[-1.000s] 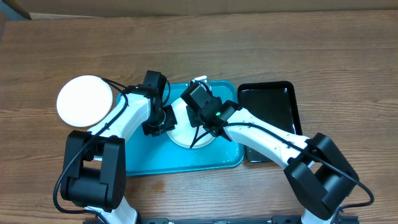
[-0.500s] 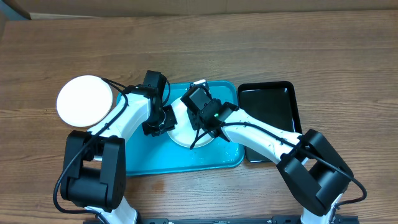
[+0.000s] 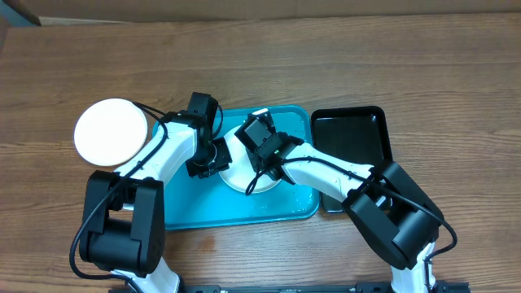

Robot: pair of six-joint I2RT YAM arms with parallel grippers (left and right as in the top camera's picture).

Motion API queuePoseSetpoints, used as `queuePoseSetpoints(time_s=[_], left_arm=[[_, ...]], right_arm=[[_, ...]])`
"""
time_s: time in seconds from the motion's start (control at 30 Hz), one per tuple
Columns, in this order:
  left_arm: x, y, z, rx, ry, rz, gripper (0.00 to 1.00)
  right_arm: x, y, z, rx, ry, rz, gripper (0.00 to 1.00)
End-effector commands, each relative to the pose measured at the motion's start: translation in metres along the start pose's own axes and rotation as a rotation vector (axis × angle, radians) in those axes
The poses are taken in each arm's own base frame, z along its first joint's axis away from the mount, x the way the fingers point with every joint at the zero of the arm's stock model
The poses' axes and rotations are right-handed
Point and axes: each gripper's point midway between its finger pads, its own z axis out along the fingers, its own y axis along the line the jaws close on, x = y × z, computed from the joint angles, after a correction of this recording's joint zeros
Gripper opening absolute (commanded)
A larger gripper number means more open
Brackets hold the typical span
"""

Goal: Clean dirty plates on tray and stack at the side
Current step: 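Scrub the white plate with the sponge while left gripper holds rim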

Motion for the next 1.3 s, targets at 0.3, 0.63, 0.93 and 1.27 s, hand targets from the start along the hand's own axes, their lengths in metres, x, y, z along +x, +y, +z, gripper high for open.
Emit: queuePoseSetpoints(time_s=[0.3, 0.63, 0.93, 1.27], left_arm=[[0.000, -0.004, -0.002, 0.012, -0.004, 0.044, 0.30], [0.000, -0.004, -0.002, 0.011, -0.005, 0.047, 0.24], [-0.002, -0.005, -0.002, 0.015, -0.011, 0.048, 0.11], [-0.008, 0.001, -0.002, -0.024, -0.042, 0.048, 0.04]], right_arm=[[-0.024, -0.014, -0.023, 0.022, -0.063, -0.062, 0.04], [-0.008, -0.033, -0.009, 0.035, -0.001, -0.038, 0.07], [0.019, -0.018, 0.010, -0.049, 0.104, -0.049, 0.08], [0.028, -0.005, 0.008, -0.118, 0.158, 0.105, 0.08]])
